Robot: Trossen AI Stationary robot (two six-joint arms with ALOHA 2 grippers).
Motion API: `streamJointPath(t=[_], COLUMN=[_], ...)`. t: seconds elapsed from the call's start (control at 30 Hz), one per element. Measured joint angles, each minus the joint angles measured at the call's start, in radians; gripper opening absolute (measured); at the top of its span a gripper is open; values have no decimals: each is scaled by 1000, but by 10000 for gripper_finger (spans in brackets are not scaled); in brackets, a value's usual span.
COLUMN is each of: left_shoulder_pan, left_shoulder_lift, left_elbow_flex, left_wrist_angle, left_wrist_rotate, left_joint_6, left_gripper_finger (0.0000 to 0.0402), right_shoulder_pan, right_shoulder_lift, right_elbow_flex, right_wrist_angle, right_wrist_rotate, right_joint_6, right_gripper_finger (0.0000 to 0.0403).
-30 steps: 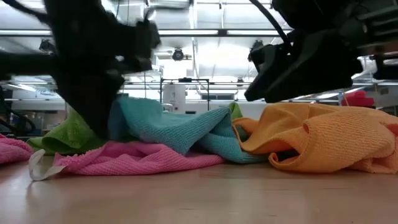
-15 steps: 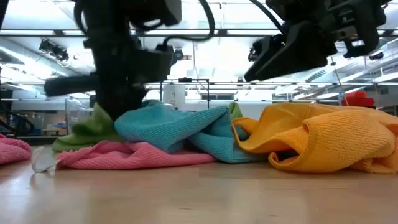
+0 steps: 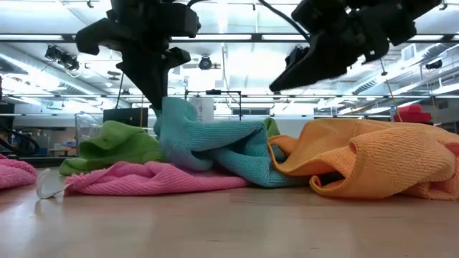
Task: Fold microfiber towels
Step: Fold the left blue microfiber towel
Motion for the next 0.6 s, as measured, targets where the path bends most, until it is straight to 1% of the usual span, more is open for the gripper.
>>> streamJointPath(t=[0.13, 0.3, 0.43, 0.5, 0.6], left_shoulder_pan=[8, 8, 10, 10, 10], left_shoulder_lift=[-1, -3, -9, -9, -9], left_elbow_flex=[0, 6, 63, 96, 125], left_wrist_angle=[10, 90, 40, 5, 5], left_wrist_rotate=[10, 11, 61, 69, 68], left_joint_6=[23, 58, 43, 36, 31], left_gripper_finger=[8, 16, 9, 7, 12], right_shoulder_pan=[-22, -36, -26, -18, -10], right_shoulder_lift=[-93, -177, -170, -151, -120], right_elbow_flex=[0, 1, -6, -25, -44], right_wrist_angle=[-74, -141, -117, -64, -4], right_wrist_rotate=[-18, -21, -21, -21, -21], right_joint_6=[8, 30, 51, 56, 62], right_gripper_finger=[154, 154, 154, 154, 154])
